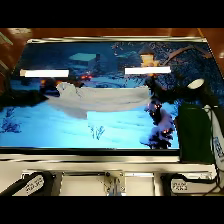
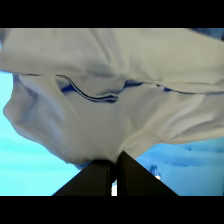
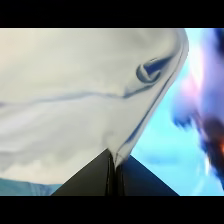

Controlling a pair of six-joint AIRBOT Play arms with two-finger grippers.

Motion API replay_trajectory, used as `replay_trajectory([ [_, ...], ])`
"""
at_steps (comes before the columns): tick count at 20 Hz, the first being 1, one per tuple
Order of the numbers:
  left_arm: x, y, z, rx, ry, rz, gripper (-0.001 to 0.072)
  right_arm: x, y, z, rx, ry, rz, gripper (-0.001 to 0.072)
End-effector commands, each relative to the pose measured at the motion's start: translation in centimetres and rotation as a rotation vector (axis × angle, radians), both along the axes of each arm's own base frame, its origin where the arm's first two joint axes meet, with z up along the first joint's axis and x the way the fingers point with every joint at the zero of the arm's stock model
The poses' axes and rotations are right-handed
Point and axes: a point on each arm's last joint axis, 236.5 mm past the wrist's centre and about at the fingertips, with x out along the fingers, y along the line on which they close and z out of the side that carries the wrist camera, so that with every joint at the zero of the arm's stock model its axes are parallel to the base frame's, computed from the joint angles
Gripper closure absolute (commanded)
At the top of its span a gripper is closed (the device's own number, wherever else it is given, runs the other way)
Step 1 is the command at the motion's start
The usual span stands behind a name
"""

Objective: Fold the shirts.

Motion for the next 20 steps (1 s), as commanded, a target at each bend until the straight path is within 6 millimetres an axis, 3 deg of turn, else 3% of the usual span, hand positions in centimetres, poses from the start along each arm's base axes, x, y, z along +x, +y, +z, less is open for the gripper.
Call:
replay_trajectory([
  [1, 0.1, 0.5, 16.1, 0.188, -0.327, -0.052, 0.0668, 1.0, -0.7, 18.0, -0.143, -0.479, 0.051, 0.0645],
  [3, -2.9, -0.5, 28.9, 0.277, -0.625, -0.023, 0.0667, -2.3, -1.7, 31.7, -0.242, -0.791, -0.012, 0.0645],
  [5, -8.0, -2.1, 38.2, 0.368, -0.873, -0.008, 0.0668, -7.9, -3.0, 41.6, -0.342, -1.019, -0.104, 0.0645],
  [7, -12.9, -3.0, 43.4, 0.403, -1.021, 0.048, 0.0668, -14.2, -5.4, 47.7, -0.438, -1.144, -0.249, 0.0645],
  [8, -14.6, -2.8, 44.1, 0.420, -1.041, 0.087, 0.0668, -16.9, -6.6, 49.3, -0.459, -1.166, -0.324, 0.0645],
  [10, -17.5, -1.3, 43.7, 0.476, -1.018, 0.190, 0.0668, -21.5, -8.3, 50.0, -0.519, -1.158, -0.410, 0.0645],
  [13, -20.5, 0.1, 42.4, 0.554, -0.988, 0.275, 0.0668, -25.0, -9.1, 47.4, -0.565, -1.045, -0.422, 0.0645],
  [17, -21.7, 0.3, 42.0, 0.577, -0.981, 0.292, 0.0668, -25.0, -9.0, 43.4, -0.568, -0.876, -0.376, 0.0645],
  [20, -19.9, 0.7, 37.8, 0.574, -0.810, 0.234, 0.0668, -23.5, -9.3, 39.1, -0.580, -0.689, -0.324, 0.0645],
])
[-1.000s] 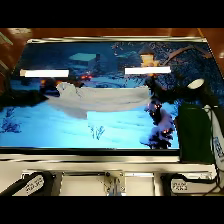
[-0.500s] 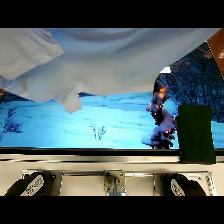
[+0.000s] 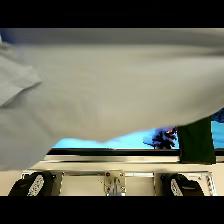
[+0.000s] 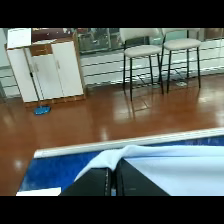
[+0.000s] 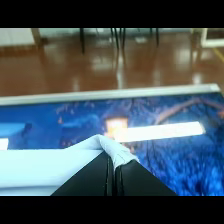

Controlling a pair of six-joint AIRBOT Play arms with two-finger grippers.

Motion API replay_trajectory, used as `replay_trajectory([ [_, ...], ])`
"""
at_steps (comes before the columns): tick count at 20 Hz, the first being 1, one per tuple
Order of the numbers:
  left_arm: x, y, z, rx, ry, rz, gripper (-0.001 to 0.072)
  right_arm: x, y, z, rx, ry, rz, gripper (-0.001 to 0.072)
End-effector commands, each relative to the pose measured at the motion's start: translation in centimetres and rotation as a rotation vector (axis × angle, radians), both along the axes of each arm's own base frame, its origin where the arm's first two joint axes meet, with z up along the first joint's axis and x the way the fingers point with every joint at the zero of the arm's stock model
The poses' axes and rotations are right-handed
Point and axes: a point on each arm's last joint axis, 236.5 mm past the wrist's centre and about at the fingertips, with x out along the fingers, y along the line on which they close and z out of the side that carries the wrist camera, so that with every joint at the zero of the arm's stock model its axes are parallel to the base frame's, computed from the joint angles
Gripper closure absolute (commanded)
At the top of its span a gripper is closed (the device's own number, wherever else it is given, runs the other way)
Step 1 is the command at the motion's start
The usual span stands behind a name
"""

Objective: Fold the shirts.

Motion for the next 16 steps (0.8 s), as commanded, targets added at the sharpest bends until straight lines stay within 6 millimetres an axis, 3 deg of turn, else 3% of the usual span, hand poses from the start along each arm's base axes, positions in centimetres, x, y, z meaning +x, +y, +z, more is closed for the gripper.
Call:
replay_trajectory([
  [1, 1.5, 1.0, -5.2, -0.014, 0.205, 0.016, 0.0668, 0.8, -0.8, -6.6, 0.022, 0.298, -0.024, 0.0645],
  [4, 5.1, 2.2, -11.7, -0.063, 0.422, 0.004, 0.0668, 3.2, -1.1, -14.7, 0.055, 0.661, -0.018, 0.0645],
  [6, 8.0, 3.1, -17.4, -0.118, 0.583, -0.003, 0.0668, 5.6, -1.4, -20.5, 0.076, 0.848, -0.010, 0.0645],
  [8, 11.0, 4.2, -23.7, -0.181, 0.743, -0.005, 0.0667, 8.9, -1.8, -26.5, 0.087, 0.949, -0.006, 0.0645],
  [10, 14.7, 4.9, -29.9, -0.249, 0.856, -0.009, 0.0667, 14.0, -1.8, -31.3, 0.115, 0.930, 0.005, 0.0645],
  [13, 20.8, 4.2, -36.9, -0.314, 0.929, -0.057, 0.0667, 23.2, -0.6, -35.5, 0.146, 0.784, 0.037, 0.0645],
  [16, 27.2, 2.9, -41.0, -0.314, 0.886, -0.097, 0.0667, 30.9, 1.1, -36.9, 0.155, 0.570, 0.043, 0.0645],
])
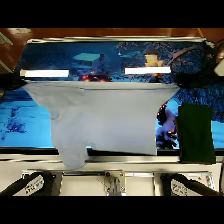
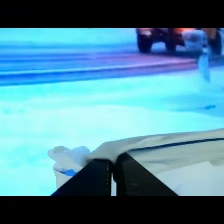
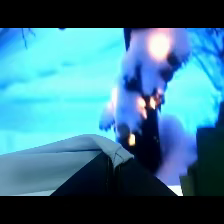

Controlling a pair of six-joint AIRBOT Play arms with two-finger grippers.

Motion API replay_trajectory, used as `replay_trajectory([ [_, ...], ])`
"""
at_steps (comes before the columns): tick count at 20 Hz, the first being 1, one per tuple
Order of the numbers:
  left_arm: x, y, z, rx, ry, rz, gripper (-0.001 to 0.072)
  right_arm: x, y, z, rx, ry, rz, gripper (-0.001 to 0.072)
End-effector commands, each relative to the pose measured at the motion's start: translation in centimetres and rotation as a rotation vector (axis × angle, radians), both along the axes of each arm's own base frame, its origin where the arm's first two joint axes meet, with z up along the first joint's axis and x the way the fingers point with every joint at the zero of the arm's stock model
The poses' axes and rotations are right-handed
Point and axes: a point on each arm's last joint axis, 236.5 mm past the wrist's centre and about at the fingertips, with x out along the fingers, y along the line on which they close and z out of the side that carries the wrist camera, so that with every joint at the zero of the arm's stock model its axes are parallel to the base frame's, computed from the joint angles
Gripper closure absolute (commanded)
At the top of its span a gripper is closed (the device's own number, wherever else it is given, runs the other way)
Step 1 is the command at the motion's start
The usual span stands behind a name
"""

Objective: Fold the shirts.

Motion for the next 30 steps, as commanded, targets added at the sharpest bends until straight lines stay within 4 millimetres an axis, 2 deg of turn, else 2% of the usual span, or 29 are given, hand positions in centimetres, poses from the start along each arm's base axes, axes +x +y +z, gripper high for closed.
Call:
replay_trajectory([
  [1, 7.3, -1.4, -5.6, -0.052, -0.059, 0.010, 0.0667, 9.3, 1.9, -2.0, 0.054, -0.270, -0.043, 0.0645],
  [3, 10.6, -1.6, -7.1, -0.053, -0.120, 0.044, 0.0668, 12.1, 2.0, -3.2, 0.095, -0.352, -0.097, 0.0645],
  [6, 13.8, -2.1, -10.0, -0.062, -0.161, 0.082, 0.0667, 14.2, 1.7, -6.9, 0.122, -0.363, -0.142, 0.0645],
  [9, 15.3, -3.5, -13.6, -0.114, -0.132, 0.104, 0.0667, 14.6, 1.7, -11.0, 0.122, -0.312, -0.150, 0.0645],
  [11, 15.3, -4.3, -16.1, -0.117, -0.085, 0.093, 0.0667, 14.5, 1.8, -12.9, 0.139, -0.275, -0.162, 0.0645],
  [13, 14.5, -4.6, -17.0, -0.123, -0.039, 0.074, 0.0667, 14.0, 2.0, -13.2, 0.148, -0.247, -0.164, 0.0645],
  [15, 13.0, -4.4, -16.7, -0.121, 0.028, 0.034, 0.0667, 12.5, 1.8, -12.6, 0.131, -0.188, -0.144, 0.0645],
  [16, 11.7, -4.2, -16.4, -0.110, 0.083, -0.001, 0.0668, 11.1, 1.6, -12.2, 0.123, -0.135, -0.137, 0.0645],
  [18, 7.9, -4.5, -16.5, -0.123, 0.249, -0.083, 0.0668, 7.3, 1.6, -12.5, 0.121, 0.025, -0.123, 0.0645],
  [20, 3.8, -5.6, -17.7, -0.159, 0.431, -0.143, 0.0668, 2.7, 2.1, -14.4, 0.119, 0.233, -0.096, 0.0645],
  [22, 1.5, -6.9, -19.3, -0.182, 0.541, -0.165, 0.0668, -0.2, 2.5, -16.5, 0.114, 0.383, -0.077, 0.0645],
  [25, -0.4, -8.4, -22.9, -0.211, 0.660, -0.122, 0.0668, -1.4, 3.3, -19.1, 0.148, 0.473, -0.080, 0.0645],
  [26, -0.8, -8.4, -23.7, -0.213, 0.689, -0.100, 0.0668, -1.2, 3.9, -19.5, 0.175, 0.473, -0.085, 0.0644],
  [28, -0.8, -7.6, -23.9, -0.201, 0.703, -0.061, 0.0668, -0.5, 4.8, -19.0, 0.222, 0.446, -0.091, 0.0637],
  [29, -0.5, -6.8, -23.5, -0.194, 0.697, -0.034, 0.0666, -0.5, 4.9, -18.5, 0.228, 0.439, -0.090, 0.0608],
  [30, -0.1, -6.0, -22.6, -0.196, 0.678, -0.018, 0.0604, -0.6, 4.7, -17.8, 0.225, 0.431, -0.086, 0.0427],
])
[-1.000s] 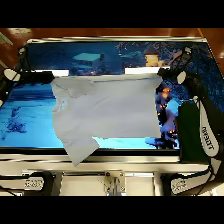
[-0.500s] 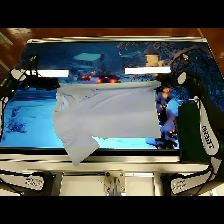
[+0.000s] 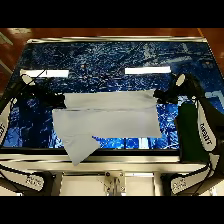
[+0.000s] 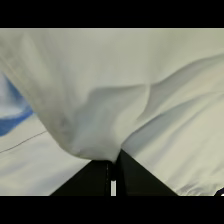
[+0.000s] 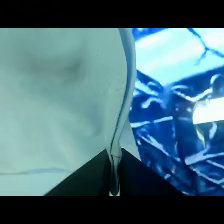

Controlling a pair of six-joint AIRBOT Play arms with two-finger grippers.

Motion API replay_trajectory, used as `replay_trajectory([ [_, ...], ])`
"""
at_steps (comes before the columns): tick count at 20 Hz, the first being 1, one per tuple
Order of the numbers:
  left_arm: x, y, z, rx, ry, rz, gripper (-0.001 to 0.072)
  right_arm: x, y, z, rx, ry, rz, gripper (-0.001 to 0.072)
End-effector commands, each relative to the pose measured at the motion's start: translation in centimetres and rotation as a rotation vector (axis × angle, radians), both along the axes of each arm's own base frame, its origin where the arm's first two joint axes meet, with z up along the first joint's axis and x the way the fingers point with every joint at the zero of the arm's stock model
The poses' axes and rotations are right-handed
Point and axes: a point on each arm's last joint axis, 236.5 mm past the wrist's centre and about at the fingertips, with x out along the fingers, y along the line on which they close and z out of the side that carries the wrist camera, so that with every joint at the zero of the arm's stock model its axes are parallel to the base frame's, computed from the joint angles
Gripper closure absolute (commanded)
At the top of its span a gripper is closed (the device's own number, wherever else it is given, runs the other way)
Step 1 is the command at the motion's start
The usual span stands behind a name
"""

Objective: Fold the shirts.

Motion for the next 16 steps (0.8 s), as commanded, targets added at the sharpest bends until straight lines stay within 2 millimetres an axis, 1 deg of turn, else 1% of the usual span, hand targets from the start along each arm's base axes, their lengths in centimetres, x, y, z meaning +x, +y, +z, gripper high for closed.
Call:
replay_trajectory([
  [1, -0.2, 2.0, 1.4, 0.020, 0.026, 0.065, 0.0419, -0.6, 0.4, 1.4, 0.031, 0.002, 0.022, 0.0170],
  [2, 0.1, 3.0, 2.8, 0.021, 0.006, 0.087, 0.0187, -0.9, 0.2, 2.5, 0.018, -0.016, 0.070, 0.0111],
  [3, 0.3, 4.2, 4.6, 0.021, -0.015, 0.108, 0.0087, -1.7, -0.6, 3.7, -0.001, -0.012, 0.101, 0.0111],
  [4, 0.2, 5.5, 6.5, 0.023, -0.036, 0.126, 0.0087, -2.8, -2.1, 4.9, -0.042, 0.004, 0.117, 0.0111],
  [5, -0.3, 6.8, 8.0, 0.026, -0.054, 0.143, 0.0088, -4.5, -4.0, 5.8, -0.093, 0.050, 0.120, 0.0111],
  [6, -1.3, 8.2, 9.4, 0.031, -0.061, 0.157, 0.0088, -6.2, -6.3, 6.6, -0.148, 0.099, 0.116, 0.0111],
  [7, -2.6, 9.3, 10.2, 0.038, -0.058, 0.162, 0.0088, -8.2, -8.3, 7.3, -0.174, 0.156, 0.104, 0.0111],
  [8, -4.3, 10.0, 10.5, 0.036, -0.046, 0.164, 0.0088, -9.9, -9.3, 7.5, -0.152, 0.193, 0.090, 0.0111],
  [9, -6.4, 10.5, 10.1, 0.027, -0.020, 0.183, 0.0088, -11.2, -9.4, 7.4, -0.095, 0.206, 0.067, 0.0111],
  [10, -9.0, 10.5, 8.9, 0.011, 0.022, 0.197, 0.0088, -12.2, -8.8, 7.0, -0.007, 0.196, 0.031, 0.0111],
  [12, -13.9, 9.5, 5.4, -0.028, 0.109, 0.225, 0.0088, -12.9, -7.0, 6.0, 0.152, 0.133, -0.028, 0.0111],
  [13, -15.7, 8.4, 3.7, -0.068, 0.138, 0.248, 0.0088, -13.2, -6.1, 5.4, 0.207, 0.115, -0.043, 0.0111],
  [14, -16.8, 6.8, 2.4, -0.125, 0.144, 0.269, 0.0089, -13.5, -5.5, 4.9, 0.235, 0.112, -0.048, 0.0111],
  [16, -17.5, 4.1, 0.5, -0.224, 0.146, 0.318, 0.0089, -13.6, -4.8, 4.0, 0.253, 0.112, -0.053, 0.0111],
])
